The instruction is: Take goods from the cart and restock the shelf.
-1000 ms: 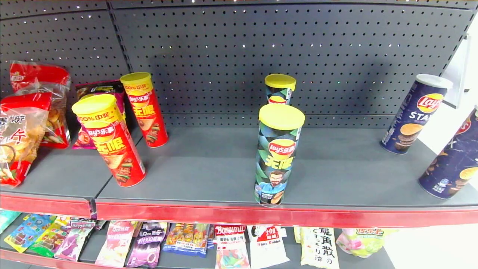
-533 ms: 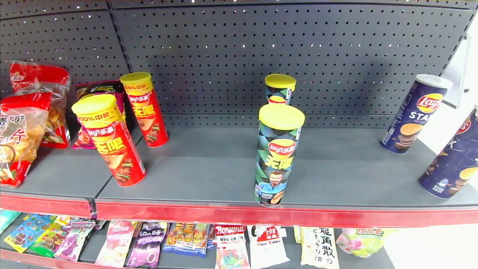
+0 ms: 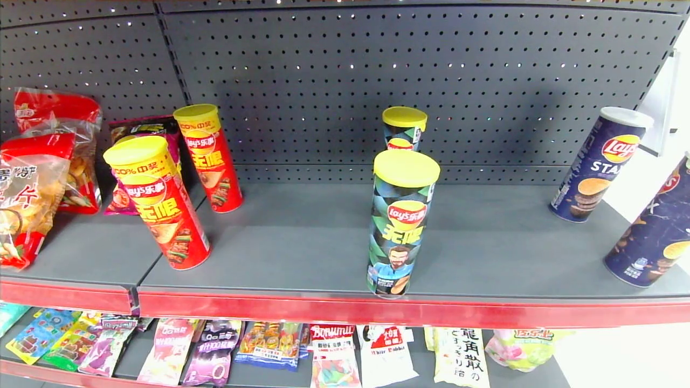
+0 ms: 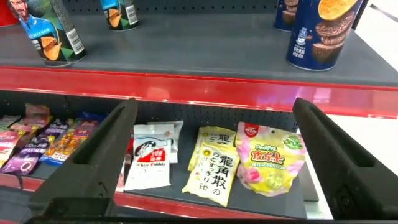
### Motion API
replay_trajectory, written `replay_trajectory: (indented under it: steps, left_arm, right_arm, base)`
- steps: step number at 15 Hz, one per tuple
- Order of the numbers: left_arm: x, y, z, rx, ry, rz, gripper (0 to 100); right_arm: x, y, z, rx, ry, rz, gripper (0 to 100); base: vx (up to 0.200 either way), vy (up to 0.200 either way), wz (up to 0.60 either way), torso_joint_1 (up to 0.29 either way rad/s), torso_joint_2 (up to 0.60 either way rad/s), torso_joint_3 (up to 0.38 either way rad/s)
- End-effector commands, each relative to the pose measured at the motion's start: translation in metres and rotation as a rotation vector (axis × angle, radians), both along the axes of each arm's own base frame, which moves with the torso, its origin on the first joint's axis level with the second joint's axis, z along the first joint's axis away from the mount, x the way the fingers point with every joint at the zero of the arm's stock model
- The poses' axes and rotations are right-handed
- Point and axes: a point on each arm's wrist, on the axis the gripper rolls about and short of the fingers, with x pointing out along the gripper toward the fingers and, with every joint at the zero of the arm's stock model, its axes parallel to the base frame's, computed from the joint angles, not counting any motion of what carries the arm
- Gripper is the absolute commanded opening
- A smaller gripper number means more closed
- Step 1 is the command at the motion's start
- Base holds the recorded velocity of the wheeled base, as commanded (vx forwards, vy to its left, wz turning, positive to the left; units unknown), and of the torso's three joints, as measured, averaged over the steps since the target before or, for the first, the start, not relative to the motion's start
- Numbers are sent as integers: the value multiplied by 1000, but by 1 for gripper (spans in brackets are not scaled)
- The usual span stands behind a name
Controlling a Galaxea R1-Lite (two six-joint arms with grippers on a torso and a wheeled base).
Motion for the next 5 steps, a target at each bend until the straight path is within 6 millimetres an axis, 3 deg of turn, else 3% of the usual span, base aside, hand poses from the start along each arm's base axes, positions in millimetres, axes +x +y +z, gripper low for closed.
replay_trajectory:
  steps: [1, 5]
  left_arm:
    - [0, 0, 0, 0, 0, 0, 100]
    - [0, 0, 0, 0, 0, 0, 100]
  right_arm:
    - [0, 0, 0, -2, 1, -1, 100]
    - [0, 0, 0, 0, 1, -19, 100]
  base:
    - [0, 0, 0, 0, 0, 0]
    - [0, 0, 0, 0, 0, 0]
